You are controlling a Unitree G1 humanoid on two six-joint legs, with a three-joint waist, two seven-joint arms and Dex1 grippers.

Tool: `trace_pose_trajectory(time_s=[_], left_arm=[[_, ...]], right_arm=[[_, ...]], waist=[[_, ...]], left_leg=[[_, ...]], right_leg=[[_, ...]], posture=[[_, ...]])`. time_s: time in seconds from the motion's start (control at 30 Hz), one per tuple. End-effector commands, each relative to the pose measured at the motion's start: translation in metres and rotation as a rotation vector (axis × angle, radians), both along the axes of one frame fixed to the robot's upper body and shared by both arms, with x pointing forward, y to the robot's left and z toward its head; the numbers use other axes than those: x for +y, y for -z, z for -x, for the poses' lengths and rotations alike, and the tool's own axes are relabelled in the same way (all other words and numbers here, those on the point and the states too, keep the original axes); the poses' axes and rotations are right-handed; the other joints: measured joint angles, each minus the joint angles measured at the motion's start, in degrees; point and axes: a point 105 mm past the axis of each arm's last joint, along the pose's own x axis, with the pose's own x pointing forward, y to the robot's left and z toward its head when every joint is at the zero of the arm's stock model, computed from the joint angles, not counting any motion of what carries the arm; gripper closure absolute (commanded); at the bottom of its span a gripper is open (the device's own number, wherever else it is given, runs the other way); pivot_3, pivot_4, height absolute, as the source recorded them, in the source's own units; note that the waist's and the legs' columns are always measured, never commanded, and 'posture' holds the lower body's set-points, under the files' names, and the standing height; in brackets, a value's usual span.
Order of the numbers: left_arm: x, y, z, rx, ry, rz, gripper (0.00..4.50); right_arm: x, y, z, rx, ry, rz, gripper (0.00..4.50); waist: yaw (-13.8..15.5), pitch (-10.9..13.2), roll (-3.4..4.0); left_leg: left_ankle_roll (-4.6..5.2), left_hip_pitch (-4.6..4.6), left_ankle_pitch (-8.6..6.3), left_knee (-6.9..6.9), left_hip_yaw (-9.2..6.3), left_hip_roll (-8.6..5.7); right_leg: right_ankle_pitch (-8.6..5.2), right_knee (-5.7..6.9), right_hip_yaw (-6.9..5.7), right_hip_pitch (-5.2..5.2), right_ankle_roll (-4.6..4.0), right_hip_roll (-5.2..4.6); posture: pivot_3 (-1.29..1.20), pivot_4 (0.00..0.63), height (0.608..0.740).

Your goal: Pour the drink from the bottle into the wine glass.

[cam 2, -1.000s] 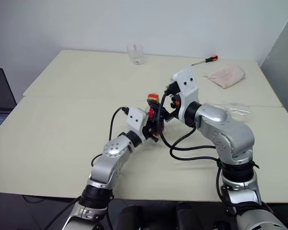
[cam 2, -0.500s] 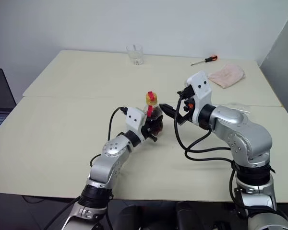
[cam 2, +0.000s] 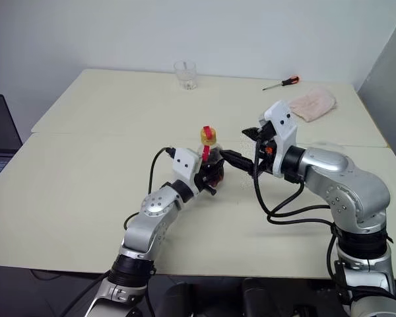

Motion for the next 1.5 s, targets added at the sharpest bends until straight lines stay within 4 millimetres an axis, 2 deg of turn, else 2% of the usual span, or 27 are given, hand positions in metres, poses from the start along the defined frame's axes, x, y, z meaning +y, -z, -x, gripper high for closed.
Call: trace_pose_trajectory(time_s=[0.03,0.2,0.37,0.53,0.67,0.83,1.03,1.5], left_arm=[[-0.004,-0.019,0.004,-0.074,0.021,0.030,3.60],[-0.007,-0.021,0.007,-0.078,0.058,0.042,3.60],[-0.012,-0.022,0.011,-0.072,0.111,0.056,3.60],[-0.013,-0.026,0.016,-0.071,0.229,0.069,3.60],[-0.015,-0.026,0.017,-0.059,0.302,0.074,3.60],[-0.022,-0.027,0.022,-0.052,0.386,0.078,3.60],[-0.030,-0.022,0.028,-0.033,0.420,0.071,3.60],[-0.027,-0.018,0.031,-0.052,0.428,-0.003,3.60]], right_arm=[[0.001,-0.019,0.008,-0.078,-0.028,-0.018,0.00],[-0.002,-0.025,0.012,-0.086,-0.061,-0.041,0.00],[-0.013,-0.027,0.015,-0.084,-0.085,-0.026,0.00],[-0.031,-0.030,0.014,-0.082,-0.071,-0.002,0.00],[-0.032,-0.032,0.015,-0.089,-0.070,-0.003,0.00],[-0.023,-0.032,0.019,-0.101,-0.081,-0.009,0.00],[0.002,-0.038,0.023,-0.125,-0.106,-0.067,0.00],[0.020,-0.026,0.016,-0.078,-0.104,-0.103,0.00]], waist=[[0.00,0.00,0.00],[0.02,0.00,0.00],[0.08,0.00,0.00],[0.05,0.00,0.00],[0.02,0.00,0.00],[0.03,0.00,0.00],[0.02,0.00,0.00],[0.03,0.00,0.00]], left_leg=[[0.00,0.00,0.00,0.00,0.00,0.00],[0.00,0.00,0.00,0.00,-0.01,0.00],[0.00,0.00,0.00,0.01,0.00,-0.02],[0.00,0.00,0.00,0.00,0.03,-0.01],[0.00,0.01,0.00,0.01,0.03,-0.01],[0.00,0.00,0.00,0.01,0.03,-0.01],[0.00,0.01,0.00,0.02,0.00,0.01],[0.00,0.01,0.00,0.02,-0.05,0.02]], right_leg=[[0.00,0.00,0.00,0.00,0.00,0.00],[0.00,0.00,0.00,0.00,0.00,0.00],[0.00,-0.01,-0.02,0.01,0.00,-0.01],[0.00,-0.01,-0.03,0.02,0.00,0.00],[0.00,0.00,-0.03,0.01,0.00,0.02],[0.00,-0.01,-0.02,0.01,0.00,0.02],[0.00,0.01,-0.01,0.01,0.00,0.04],[0.00,0.01,0.00,0.01,0.00,0.03]], posture=[[0.00,0.150,0.740],[0.00,0.150,0.740],[0.00,0.150,0.740],[0.00,0.150,0.740],[0.00,0.150,0.740],[0.00,0.150,0.740],[0.00,0.150,0.740],[0.00,0.150,0.740]])
